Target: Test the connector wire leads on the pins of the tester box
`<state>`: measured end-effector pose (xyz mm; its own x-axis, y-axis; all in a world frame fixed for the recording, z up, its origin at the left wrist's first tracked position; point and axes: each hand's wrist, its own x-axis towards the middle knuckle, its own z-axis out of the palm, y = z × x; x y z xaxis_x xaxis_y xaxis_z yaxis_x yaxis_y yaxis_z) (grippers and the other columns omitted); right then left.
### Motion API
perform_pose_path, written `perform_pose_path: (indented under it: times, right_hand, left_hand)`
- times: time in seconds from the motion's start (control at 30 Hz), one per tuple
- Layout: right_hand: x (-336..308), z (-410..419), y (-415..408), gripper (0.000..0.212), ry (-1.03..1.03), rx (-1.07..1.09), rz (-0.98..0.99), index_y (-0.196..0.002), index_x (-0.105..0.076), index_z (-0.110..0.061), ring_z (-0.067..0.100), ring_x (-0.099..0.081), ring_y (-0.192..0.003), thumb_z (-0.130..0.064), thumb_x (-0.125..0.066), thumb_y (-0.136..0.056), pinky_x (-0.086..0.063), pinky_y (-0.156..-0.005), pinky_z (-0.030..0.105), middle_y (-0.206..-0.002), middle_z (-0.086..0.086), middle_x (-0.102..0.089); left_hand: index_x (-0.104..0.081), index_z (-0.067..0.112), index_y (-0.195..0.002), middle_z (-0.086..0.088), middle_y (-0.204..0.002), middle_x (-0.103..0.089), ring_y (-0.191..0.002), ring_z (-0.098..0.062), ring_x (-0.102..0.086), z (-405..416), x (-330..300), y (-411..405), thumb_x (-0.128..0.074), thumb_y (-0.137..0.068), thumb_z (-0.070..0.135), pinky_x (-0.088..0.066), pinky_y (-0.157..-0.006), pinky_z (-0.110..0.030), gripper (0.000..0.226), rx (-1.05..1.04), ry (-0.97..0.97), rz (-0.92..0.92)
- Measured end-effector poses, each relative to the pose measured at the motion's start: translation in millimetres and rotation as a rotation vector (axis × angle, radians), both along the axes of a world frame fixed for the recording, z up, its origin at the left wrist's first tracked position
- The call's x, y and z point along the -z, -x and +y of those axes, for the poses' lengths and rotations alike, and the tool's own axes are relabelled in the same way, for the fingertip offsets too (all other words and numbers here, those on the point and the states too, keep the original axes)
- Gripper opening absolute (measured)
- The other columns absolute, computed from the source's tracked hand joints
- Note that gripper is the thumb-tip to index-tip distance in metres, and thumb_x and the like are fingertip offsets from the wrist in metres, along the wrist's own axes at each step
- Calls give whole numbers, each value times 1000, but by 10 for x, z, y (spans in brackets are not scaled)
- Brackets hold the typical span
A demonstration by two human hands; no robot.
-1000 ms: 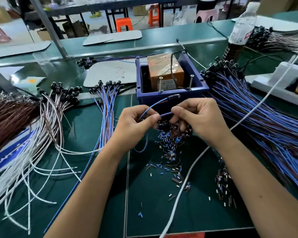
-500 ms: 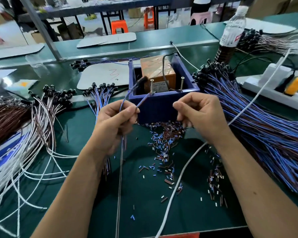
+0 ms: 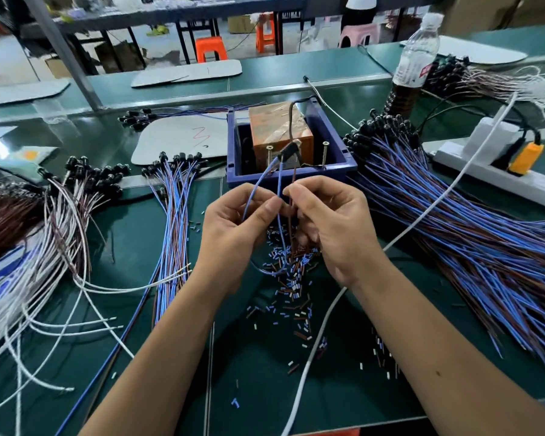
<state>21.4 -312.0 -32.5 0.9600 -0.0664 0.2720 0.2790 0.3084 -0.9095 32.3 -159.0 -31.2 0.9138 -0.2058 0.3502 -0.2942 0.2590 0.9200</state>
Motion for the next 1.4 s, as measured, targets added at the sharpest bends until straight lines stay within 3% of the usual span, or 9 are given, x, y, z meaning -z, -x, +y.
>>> perform_pose_path:
  times: [0.13, 0.3, 0.43, 0.6, 0.8, 1.07, 1.23, 1.4]
  right_hand:
    - [-23, -64, -38, 18, -17, 35, -73, -91, -61, -15, 15, -43, -45, -14, -52, -107, -43, -42, 27, -83, 9, -69]
    - [38, -110, -54, 8, 195, 348, -145, -103, -69, -15, 11, -50, -46, -17, -61, -104, -42, -46, 26, -72, 4, -69]
    - [69, -125, -49, 19, 405, 664, -206, -112, -76, -11, 12, -66, -61, -15, -61, -102, -53, -59, 26, -70, -6, -70]
    - [51, -86, -12, 21, 452, 852, -267, -112, -77, -11, 9, -70, -66, -13, -60, -101, -56, -62, 25, -74, -10, -71]
    - [64, -88, -19, 24, 494, 880, -220, -109, -79, -10, 12, -70, -63, -17, -59, -98, -58, -60, 38, -74, -4, -73]
    - [55, -86, -16, 24, 500, 865, -203, -110, -79, -9, 11, -70, -62, -14, -59, -99, -57, -58, 31, -71, -4, -72]
    - [47, -79, -10, 23, 506, 855, -212, -110, -79, -8, 8, -69, -62, -11, -58, -99, -53, -58, 21, -71, -9, -70]
    - [42, -85, -8, 23, 512, 862, -218, -109, -79, -9, 10, -68, -60, -12, -59, -99, -55, -56, 29, -71, -7, -71]
  left_hand:
    - [-70, 14, -91, -2, -73, -69, -42, -5, -26, 67, -36, -48, -67, -94, 13, -22, -41, -18, 5, -51, 139, 42]
    - [-74, 15, -111, -2, -70, -64, -40, -2, -27, 111, -53, -84, -61, -93, 6, -26, -40, -13, 24, -155, 278, 42]
    - [-78, 15, -108, -2, -68, -64, -40, -4, -28, 78, 0, -101, -64, -92, 7, -27, -41, -15, 23, -284, 220, 36]
    - [-81, 22, -103, 2, -70, -69, -46, -3, -45, 15, 72, -103, -67, -90, 14, -38, -52, -15, 21, -457, 90, 4]
    - [-81, 23, -106, 1, -72, -69, -50, -1, -50, 0, 99, -113, -67, -90, 16, -40, -57, -14, 22, -427, 43, 11]
    - [-79, 15, -112, 3, -71, -67, -48, 1, -48, -19, 90, -111, -65, -92, 15, -39, -56, -8, 25, -389, 16, 0]
    - [-81, 20, -107, 0, -70, -66, -46, -1, -45, -33, 82, -95, -65, -92, 14, -37, -53, -10, 23, -373, 29, 3]
    - [-82, 25, -102, 3, -69, -65, -46, -1, -41, -14, 69, -87, -64, -90, 16, -33, -50, -12, 23, -383, 44, 7]
